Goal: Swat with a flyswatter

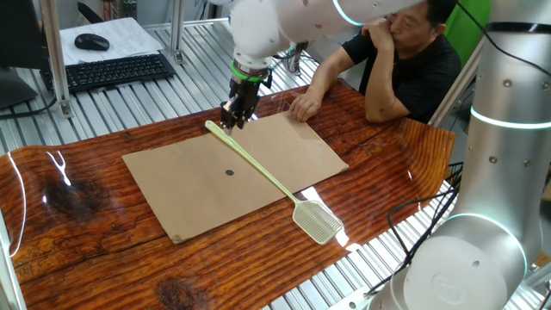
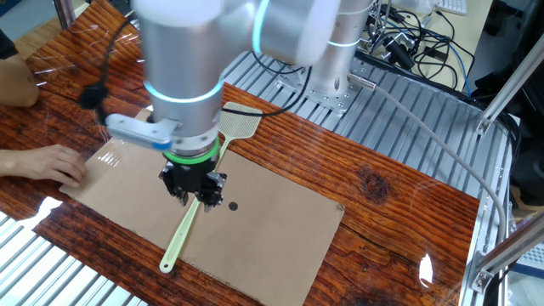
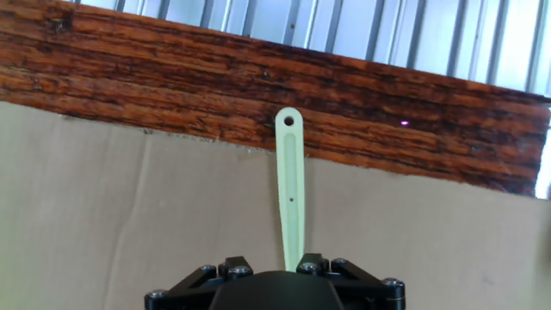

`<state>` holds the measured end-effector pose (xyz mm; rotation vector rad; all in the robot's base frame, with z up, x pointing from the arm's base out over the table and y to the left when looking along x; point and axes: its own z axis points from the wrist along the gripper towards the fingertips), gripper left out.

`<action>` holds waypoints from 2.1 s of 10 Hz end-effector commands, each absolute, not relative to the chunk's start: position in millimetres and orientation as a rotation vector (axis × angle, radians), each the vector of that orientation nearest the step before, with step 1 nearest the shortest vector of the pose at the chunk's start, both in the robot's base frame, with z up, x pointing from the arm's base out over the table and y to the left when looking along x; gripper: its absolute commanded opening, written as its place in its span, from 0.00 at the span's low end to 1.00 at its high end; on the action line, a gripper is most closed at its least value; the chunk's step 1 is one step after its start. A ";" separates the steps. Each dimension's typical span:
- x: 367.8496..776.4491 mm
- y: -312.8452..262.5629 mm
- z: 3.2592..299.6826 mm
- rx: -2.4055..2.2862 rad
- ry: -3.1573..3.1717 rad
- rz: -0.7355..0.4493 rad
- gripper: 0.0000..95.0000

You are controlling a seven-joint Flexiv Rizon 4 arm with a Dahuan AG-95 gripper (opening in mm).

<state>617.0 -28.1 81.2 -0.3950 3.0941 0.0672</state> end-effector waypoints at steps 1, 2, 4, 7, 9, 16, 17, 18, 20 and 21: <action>614.5 -27.6 81.7 -0.316 3.068 0.052 0.40; 614.5 -27.6 81.7 -0.349 3.063 0.028 0.40; 614.5 -27.6 81.7 -0.374 3.062 -0.019 0.40; 614.5 -27.6 81.7 -0.376 3.070 -0.056 0.40; 614.5 -27.6 81.7 -0.377 3.071 -0.062 0.40; 614.0 -48.5 55.1 -0.377 3.073 -0.065 0.40; 613.9 -49.2 52.8 -0.377 3.073 -0.064 0.40; 613.6 -49.8 45.6 -0.377 3.072 -0.059 0.40; 613.3 -51.5 37.9 -0.376 3.066 -0.056 0.40; 613.3 -52.3 35.3 -0.376 3.065 -0.053 0.40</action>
